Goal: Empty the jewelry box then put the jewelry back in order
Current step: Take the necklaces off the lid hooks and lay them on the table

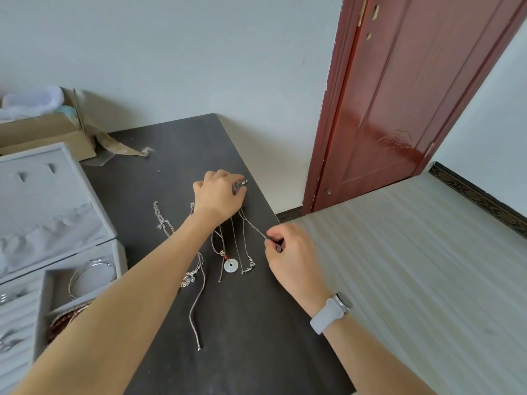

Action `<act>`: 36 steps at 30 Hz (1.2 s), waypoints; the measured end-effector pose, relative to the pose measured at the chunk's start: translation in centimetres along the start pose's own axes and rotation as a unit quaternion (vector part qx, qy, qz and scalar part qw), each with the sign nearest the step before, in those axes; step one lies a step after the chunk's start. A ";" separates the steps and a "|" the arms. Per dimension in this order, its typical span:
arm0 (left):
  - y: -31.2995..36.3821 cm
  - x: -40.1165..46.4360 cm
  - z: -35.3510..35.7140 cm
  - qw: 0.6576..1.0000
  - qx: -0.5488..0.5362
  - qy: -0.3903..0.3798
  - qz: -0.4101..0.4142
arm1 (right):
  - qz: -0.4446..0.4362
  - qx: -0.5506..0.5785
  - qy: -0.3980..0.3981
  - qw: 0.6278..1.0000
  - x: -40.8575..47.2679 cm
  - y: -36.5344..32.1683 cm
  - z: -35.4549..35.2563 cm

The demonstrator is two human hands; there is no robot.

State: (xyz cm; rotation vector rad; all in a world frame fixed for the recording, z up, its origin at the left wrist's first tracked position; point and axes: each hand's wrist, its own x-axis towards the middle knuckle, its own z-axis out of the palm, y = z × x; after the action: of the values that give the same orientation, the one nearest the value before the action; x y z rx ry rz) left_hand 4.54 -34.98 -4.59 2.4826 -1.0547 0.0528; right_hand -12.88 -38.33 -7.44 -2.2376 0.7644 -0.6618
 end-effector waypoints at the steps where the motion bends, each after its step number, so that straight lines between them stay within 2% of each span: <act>1: 0.0 -1.0 -0.1 0.999 0.017 -0.003 0.030 | -0.008 0.004 -0.004 1.000 -0.1 0.2 -0.1; 3: -0.4 -2.8 -0.1 0.993 0.070 -0.030 0.086 | -0.033 -0.005 -0.009 0.999 -0.5 0.4 -0.3; 5: -0.9 -4.0 0.0 0.982 0.127 -0.083 0.115 | -0.071 -0.067 -0.008 0.995 -1.1 0.4 -0.4; 8: -0.8 -4.3 0.2 0.970 0.162 -0.162 0.083 | -0.100 -0.208 -0.021 0.973 -1.8 0.1 -0.8; 11: -0.4 -3.9 0.5 0.965 0.172 -0.190 0.057 | -0.095 -0.284 -0.052 0.953 -2.0 0.1 -0.9; 15: -0.2 -3.5 0.5 0.957 0.206 -0.195 0.063 | -0.087 -0.308 -0.083 0.944 -2.6 0.5 -1.1; 19: 0.1 -3.6 0.3 0.957 0.207 -0.195 0.060 | -0.089 -0.278 -0.132 0.947 -3.2 0.6 -1.4; 23: 0.2 -5.0 -0.5 0.980 0.152 -0.116 0.050 | -0.078 -0.282 -0.148 0.945 -3.3 0.3 -1.7; 29: -1.2 -10.8 -3.8 0.994 0.093 0.039 0.039 | -0.081 -0.346 -0.067 0.932 -3.7 -0.9 -1.3; 32: -2.9 -14.6 -5.6 0.991 0.072 0.107 0.019 | -0.112 -0.345 -0.045 0.931 -4.3 -1.9 -0.6; 36: -6.2 -19.5 -8.2 0.983 0.061 0.171 -0.024 | -0.193 -0.289 -0.045 0.937 -6.0 -4.5 1.2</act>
State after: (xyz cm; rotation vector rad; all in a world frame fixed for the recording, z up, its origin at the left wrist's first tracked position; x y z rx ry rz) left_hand -3.91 -14.63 -3.53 2.4847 -0.8678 0.5249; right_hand -14.80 -31.05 -6.37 -2.9845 0.5155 -0.5529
